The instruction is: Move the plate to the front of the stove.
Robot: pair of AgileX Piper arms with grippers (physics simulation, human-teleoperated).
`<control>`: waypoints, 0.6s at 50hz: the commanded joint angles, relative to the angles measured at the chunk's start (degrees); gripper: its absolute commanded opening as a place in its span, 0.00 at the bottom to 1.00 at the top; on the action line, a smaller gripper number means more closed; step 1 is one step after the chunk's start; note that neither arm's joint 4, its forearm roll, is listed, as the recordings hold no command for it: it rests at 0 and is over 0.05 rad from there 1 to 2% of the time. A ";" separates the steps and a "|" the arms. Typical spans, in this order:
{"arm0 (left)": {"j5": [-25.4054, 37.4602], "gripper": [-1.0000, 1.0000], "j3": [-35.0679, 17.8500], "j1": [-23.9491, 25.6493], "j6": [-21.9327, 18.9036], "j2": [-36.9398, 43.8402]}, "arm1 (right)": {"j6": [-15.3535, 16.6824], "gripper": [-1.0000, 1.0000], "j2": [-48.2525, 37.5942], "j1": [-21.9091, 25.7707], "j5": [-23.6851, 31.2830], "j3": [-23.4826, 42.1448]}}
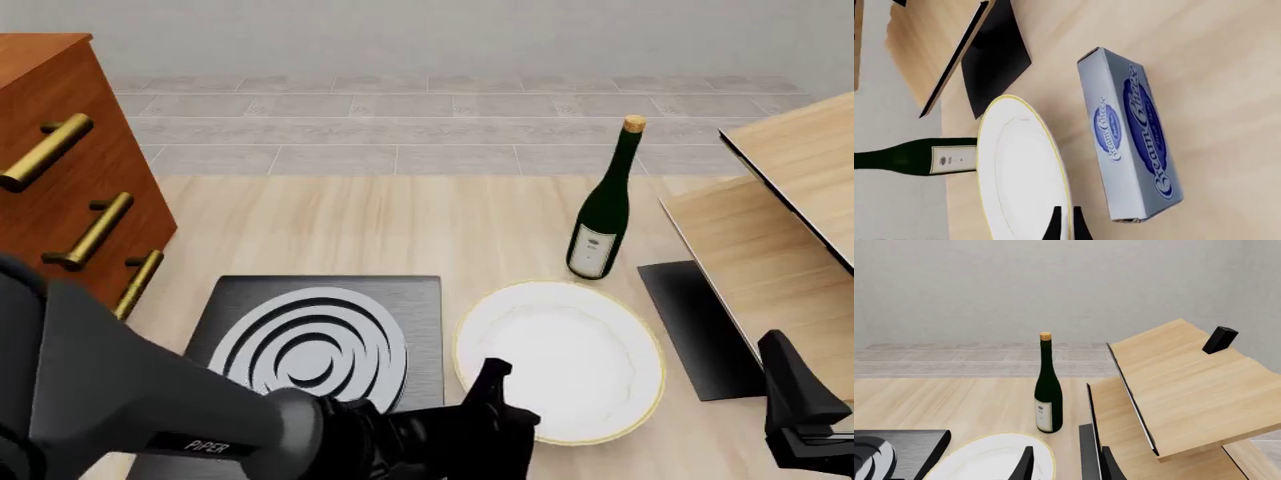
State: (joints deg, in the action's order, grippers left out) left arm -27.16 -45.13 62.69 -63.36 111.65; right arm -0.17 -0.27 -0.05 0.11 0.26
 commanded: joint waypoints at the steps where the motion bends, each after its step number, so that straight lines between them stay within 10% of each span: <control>1: 3.58 0.00 4.79 -1.67 -1.80 -2.73 | 0.00 1.00 -0.01 0.01 0.00 0.00; 30: 10.55 0.00 5.37 -2.87 -6.16 -13.03 | 0.00 1.00 0.00 0.01 0.00 0.00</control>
State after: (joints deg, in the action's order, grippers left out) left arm -19.19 -41.08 61.28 -67.89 102.20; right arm -0.17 -0.27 -0.05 0.11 0.26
